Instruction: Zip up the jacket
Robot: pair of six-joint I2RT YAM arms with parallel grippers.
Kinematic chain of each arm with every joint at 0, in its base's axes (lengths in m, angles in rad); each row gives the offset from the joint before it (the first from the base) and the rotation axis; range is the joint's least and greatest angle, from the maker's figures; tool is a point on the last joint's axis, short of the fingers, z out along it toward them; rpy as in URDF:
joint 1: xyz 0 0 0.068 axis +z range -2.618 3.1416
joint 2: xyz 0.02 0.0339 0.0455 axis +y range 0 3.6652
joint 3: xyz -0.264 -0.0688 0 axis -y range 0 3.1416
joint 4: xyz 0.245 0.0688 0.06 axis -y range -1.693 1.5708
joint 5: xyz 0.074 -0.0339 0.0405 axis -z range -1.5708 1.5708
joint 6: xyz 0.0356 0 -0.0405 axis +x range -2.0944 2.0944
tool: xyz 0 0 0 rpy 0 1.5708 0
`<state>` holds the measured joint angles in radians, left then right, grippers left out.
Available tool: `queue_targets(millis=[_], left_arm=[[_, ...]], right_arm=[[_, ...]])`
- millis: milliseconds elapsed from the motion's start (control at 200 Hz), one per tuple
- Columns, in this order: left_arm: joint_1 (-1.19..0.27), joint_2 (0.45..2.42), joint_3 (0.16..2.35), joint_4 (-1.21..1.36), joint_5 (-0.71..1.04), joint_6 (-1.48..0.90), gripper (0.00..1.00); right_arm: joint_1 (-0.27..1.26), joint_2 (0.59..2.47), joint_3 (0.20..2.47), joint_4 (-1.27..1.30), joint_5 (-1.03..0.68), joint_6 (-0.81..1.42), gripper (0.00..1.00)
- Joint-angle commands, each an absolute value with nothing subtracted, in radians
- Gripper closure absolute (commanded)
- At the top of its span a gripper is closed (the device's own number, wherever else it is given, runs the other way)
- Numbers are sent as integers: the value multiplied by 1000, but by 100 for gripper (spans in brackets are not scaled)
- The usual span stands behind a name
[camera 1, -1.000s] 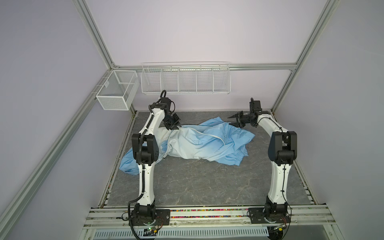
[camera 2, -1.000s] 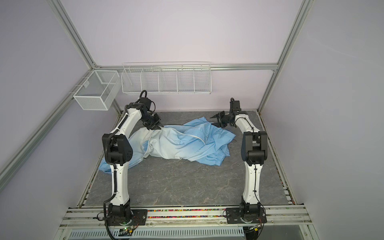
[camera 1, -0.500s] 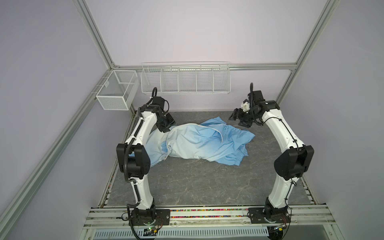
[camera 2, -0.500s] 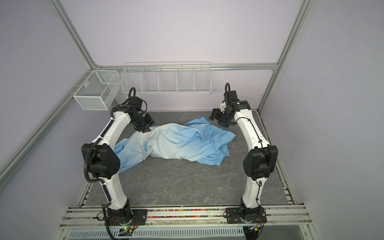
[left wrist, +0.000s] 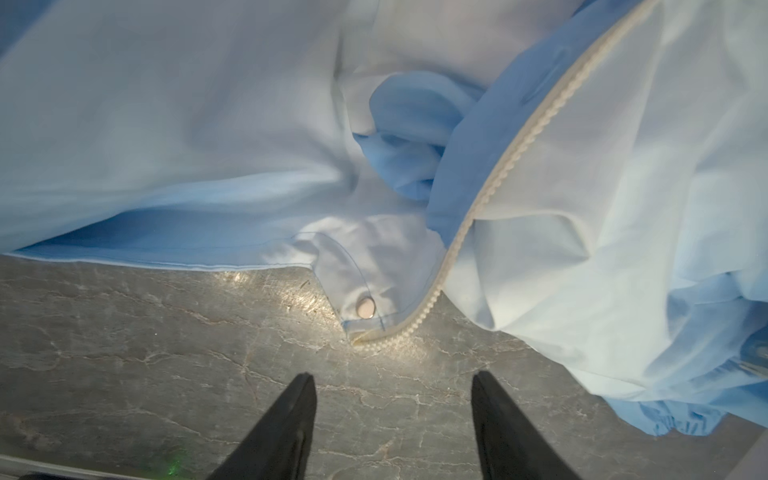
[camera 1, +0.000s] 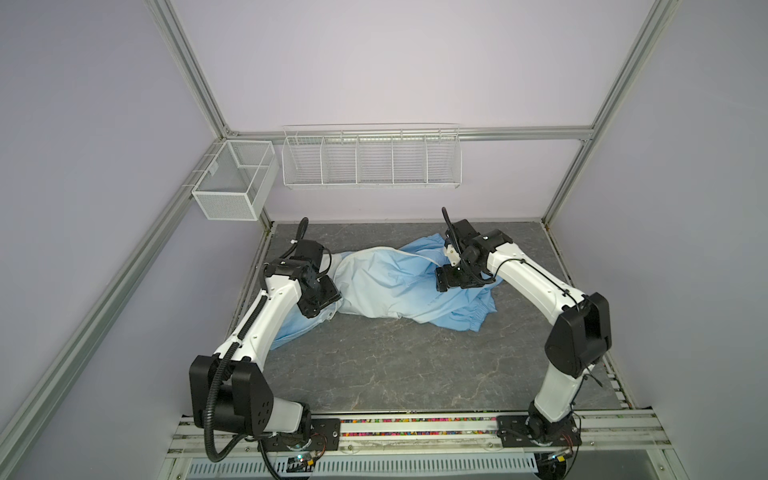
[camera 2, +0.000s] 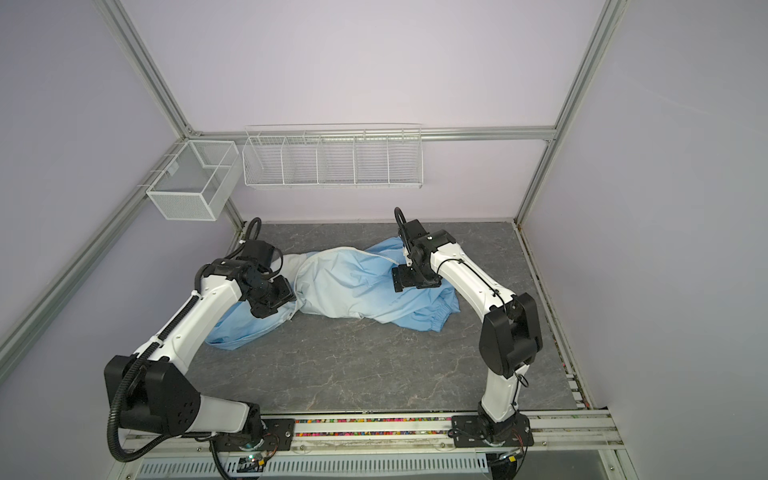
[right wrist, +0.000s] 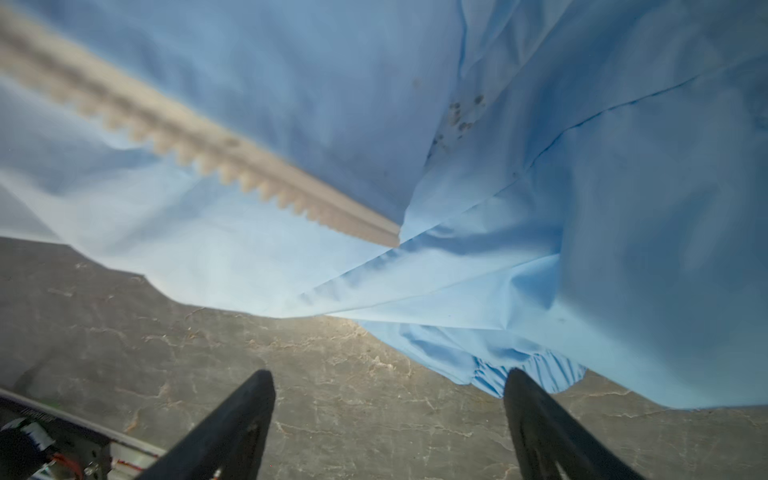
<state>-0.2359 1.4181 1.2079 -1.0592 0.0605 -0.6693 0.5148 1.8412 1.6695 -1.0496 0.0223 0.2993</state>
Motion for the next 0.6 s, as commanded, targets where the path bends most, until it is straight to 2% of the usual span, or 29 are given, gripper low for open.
queue_targets(millis=[0, 165, 370, 475, 595], left_arm=[[-298, 1394, 1182, -999, -23, -657, 39], [-314, 1372, 1105, -966, -75, -649, 38], [-314, 1441, 1068, -920, -98, -620, 40], [-314, 1513, 1113, -939, -149, -630, 53], [-307, 1621, 1214, -1005, -204, -628, 78]], right_arm=[[513, 1907, 1711, -1026, 82, 306, 12], [492, 1968, 1794, -1030, 78, 328, 20], [480, 2020, 1878, -1053, 58, 325, 31], [478, 2036, 1904, -1064, 56, 329, 39], [472, 2052, 1936, -1073, 54, 334, 54]])
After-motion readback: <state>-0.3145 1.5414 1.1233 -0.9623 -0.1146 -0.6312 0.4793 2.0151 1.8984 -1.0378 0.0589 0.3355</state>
